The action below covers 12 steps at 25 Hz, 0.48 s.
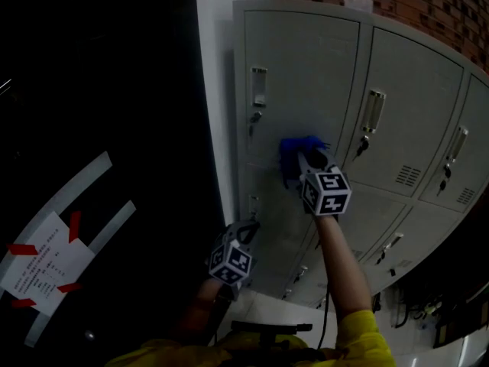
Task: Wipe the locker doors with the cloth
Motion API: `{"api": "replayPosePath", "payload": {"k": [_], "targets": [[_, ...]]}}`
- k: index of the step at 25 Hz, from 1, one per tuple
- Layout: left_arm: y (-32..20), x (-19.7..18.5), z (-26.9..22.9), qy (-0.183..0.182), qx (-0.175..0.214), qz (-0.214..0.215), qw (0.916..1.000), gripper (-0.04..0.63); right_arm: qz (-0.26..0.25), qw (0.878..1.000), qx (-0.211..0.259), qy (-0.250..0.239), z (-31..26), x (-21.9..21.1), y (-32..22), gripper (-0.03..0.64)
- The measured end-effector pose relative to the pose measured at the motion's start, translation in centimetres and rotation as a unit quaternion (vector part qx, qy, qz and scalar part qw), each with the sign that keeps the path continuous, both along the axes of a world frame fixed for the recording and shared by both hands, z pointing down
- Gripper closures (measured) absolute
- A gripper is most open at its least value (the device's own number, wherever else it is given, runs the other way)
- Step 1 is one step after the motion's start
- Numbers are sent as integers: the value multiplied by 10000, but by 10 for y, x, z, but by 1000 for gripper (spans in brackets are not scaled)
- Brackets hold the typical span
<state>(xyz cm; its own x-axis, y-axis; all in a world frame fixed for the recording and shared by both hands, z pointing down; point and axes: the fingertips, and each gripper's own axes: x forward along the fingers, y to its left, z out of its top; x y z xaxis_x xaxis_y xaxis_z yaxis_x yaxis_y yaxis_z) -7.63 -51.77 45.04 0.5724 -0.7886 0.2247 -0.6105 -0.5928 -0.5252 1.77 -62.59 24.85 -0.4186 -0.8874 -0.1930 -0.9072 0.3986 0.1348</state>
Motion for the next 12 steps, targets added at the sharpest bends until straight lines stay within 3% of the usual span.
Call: {"api": "replayPosePath", "payload": {"k": [2, 7, 9, 12], "targets": [[1, 3, -3, -23, 26, 35, 10000, 601, -183, 9990, 412, 9, -89, -13, 1, 546], [8, 8, -4, -22, 37, 103, 9999, 601, -390, 9957, 839, -57, -274, -54, -13, 545], [10, 6, -3, -11, 17, 82, 10000, 601, -327, 9961, 820, -49, -311, -64, -17, 545], [12, -5, -3, -2, 17, -41, 10000, 601, -57, 9963, 818, 252, -314, -71, -20, 545]]}}
